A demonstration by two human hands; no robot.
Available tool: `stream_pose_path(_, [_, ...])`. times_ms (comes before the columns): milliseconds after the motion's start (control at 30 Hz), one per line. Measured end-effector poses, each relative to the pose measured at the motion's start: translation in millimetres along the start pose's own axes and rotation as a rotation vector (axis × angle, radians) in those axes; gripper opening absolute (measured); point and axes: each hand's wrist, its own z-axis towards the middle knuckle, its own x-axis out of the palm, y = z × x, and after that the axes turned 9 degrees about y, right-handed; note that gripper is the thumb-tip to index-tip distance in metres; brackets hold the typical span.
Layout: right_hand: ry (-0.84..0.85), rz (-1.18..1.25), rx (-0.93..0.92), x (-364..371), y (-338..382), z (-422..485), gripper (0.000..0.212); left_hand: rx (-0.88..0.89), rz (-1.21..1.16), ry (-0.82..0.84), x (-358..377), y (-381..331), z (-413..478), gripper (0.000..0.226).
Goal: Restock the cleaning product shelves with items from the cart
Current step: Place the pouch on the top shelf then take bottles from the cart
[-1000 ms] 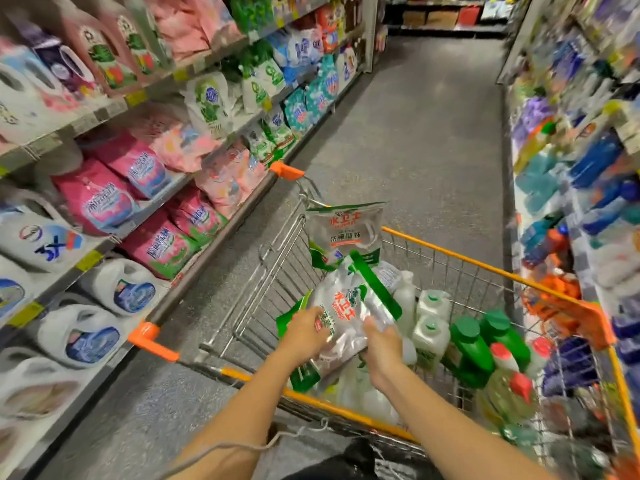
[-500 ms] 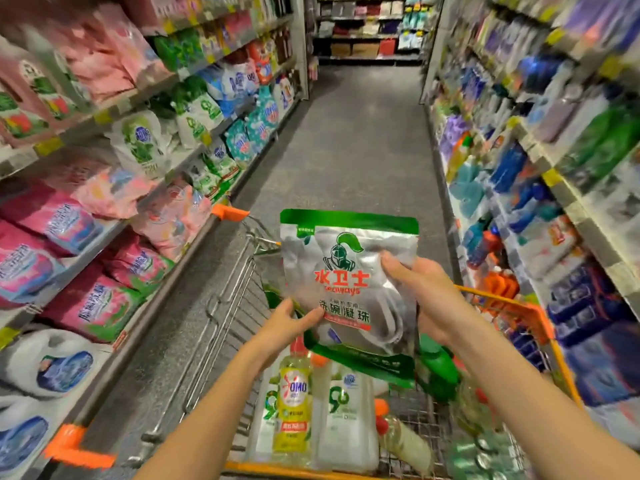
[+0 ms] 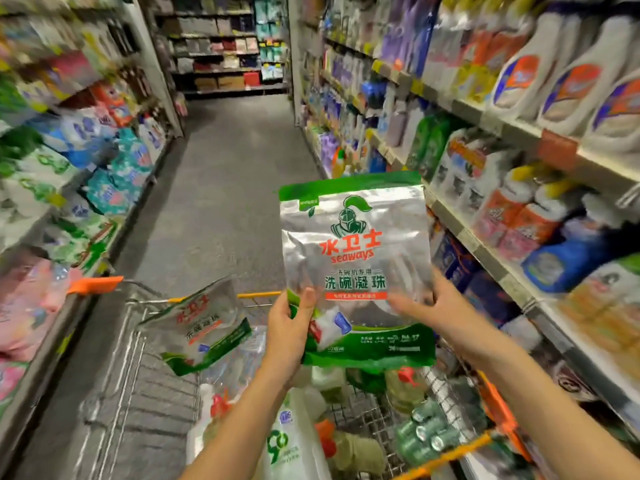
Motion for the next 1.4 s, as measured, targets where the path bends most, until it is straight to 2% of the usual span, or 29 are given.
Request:
stream_pose_path(67, [-0.120, 0.011, 0.032, -7.1, -17.3, -35.0, 0.073, 0.006, -0.020, 0.080, 22.2, -7.8, -0.2, 0.030])
stream_pose_path(200, [-0.455, 0.068, -0.024, -28.8, -18.1, -99.4, 0.055, 0.105, -0.013, 0.283, 84.5, -36.6, -18.9, 0.025])
stream_pose_path(300, [-0.621, 0.092, -0.113, -48.8, -6.3, -152.6, 0.056, 0.201, 0.020, 0.453, 133.4, -59.5, -39.8, 0.037])
stream_pose_path(400, [-0.767, 0.090, -0.190, -68.2, 9.7, -212.4, 0.055, 0.333, 0.118, 0.523, 185.5, -83.1, -70.5, 0.045])
stream_pose_path(500, [-0.896, 0.051, -0.250, -85.4, 24.6, -270.9, 0.055, 0.465, 0.098, 0.580, 233.9, -111.7, -110.5, 0.018])
stream_pose_path(633, [-1.024, 0.005, -0.319, -103.8, 47.2, -337.6, 0.059, 0.580, -0.013, 0.712, 288.5, -142.8, -157.2, 0.012])
stream_pose_path(700, [-1.095, -0.028, -0.348, -109.8, 60.5, -364.5, 0.050, 0.623, -0.080, 0.779, 312.1, -157.9, -174.5, 0.014])
stream_pose_path(900, [-1.288, -0.142, -0.434, -140.2, 108.3, -419.3, 0.031, 0.791, -0.240, 0.917, 375.1, -212.0, -209.5, 0.040])
stream_pose_path(1067, [-1.342, -0.270, -0.515, -187.0, 162.8, -431.2, 0.041, 0.968, -0.312, 0.916, 428.7, -272.4, -192.4, 0.066])
stream_pose_path(1200, [-1.354, -0.353, -0.587, -241.3, 210.9, -420.2, 0.043, 1.179, -0.349, 0.820, 473.1, -327.1, -166.0, 0.064])
stream_pose_path(1333, [-1.361, -0.514, -0.623, -291.4, 256.4, -401.8, 0.053, 1.419, -0.243, 0.736, 516.3, -367.7, -135.9, 0.072])
stream_pose_path(1400, [-1.368, -0.601, -0.612, -312.5, 275.5, -397.3, 0.046, 1.512, -0.198, 0.758, 536.2, -383.8, -121.5, 0.080])
